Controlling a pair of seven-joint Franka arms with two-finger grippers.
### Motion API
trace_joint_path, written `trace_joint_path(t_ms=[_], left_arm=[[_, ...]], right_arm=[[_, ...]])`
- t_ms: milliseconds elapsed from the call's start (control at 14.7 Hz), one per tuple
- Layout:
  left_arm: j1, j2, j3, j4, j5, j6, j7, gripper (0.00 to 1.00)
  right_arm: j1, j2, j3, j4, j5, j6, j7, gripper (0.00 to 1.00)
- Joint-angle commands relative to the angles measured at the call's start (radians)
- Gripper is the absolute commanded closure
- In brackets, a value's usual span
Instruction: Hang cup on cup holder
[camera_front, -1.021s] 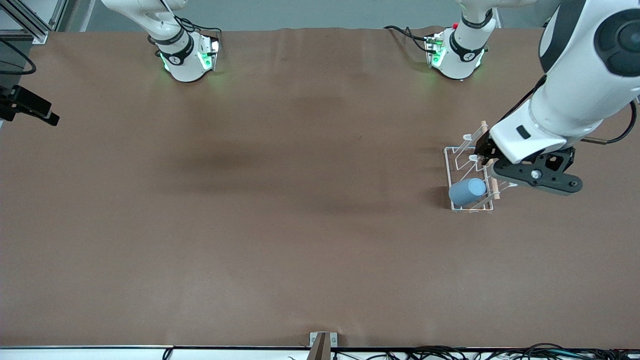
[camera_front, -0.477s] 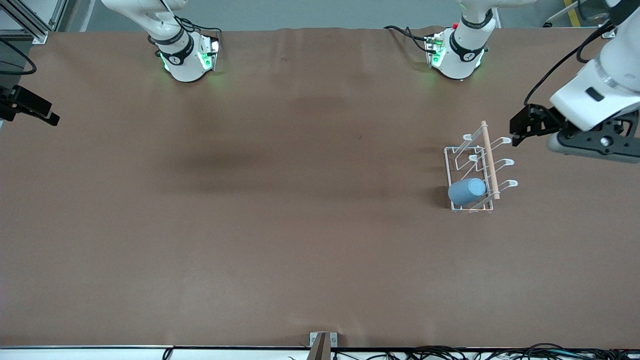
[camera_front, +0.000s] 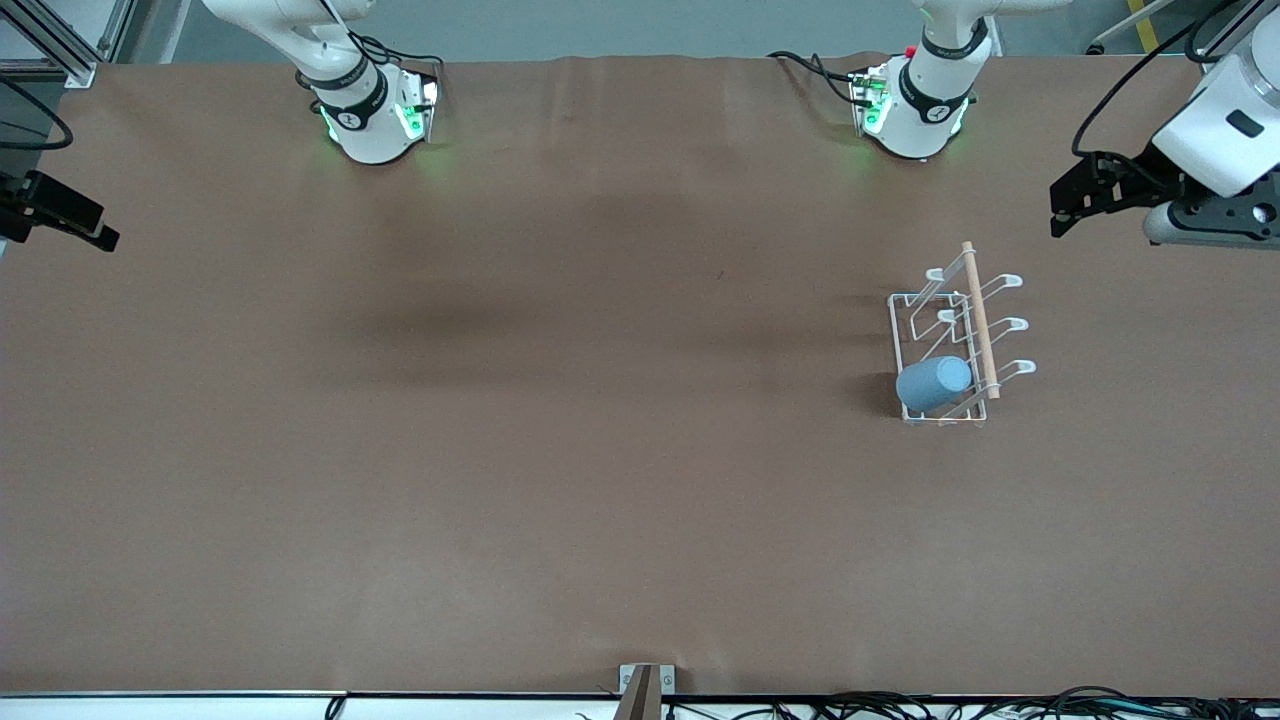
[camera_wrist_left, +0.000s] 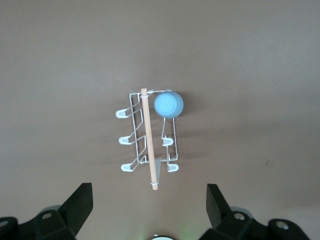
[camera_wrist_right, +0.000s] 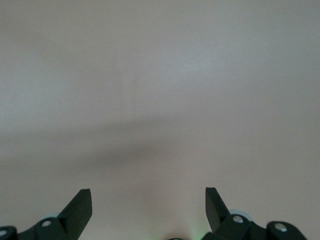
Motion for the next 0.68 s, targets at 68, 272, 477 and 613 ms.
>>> trace_joint_path(t_ms=[68, 272, 477, 613], left_arm=[[0.011, -0.032, -0.001, -0.086, -0.012, 0.084, -0.023, 0.0], [0.029, -0.032, -0.003, -0.118, -0.013, 0.122, -0.023, 0.0], [0.024, -0.015, -0.006, -0.103, -0.013, 0.121, -0.002, 0.0], [0.024, -0.003, -0.007, -0.08, -0.013, 0.112, 0.0, 0.0]], right_arm=[[-0.006, -0.019, 0.007, -0.019, -0.018, 0.001, -0.005, 0.0], [-0.004, -0.017, 0.007, -0.019, -0.018, 0.003, -0.003, 0.0], [-0.004, -0.017, 0.007, -0.018, -0.018, 0.003, -0.003, 0.0], [-0.006, -0.017, 0.007, -0.019, -0.018, 0.001, -0.005, 0.0]])
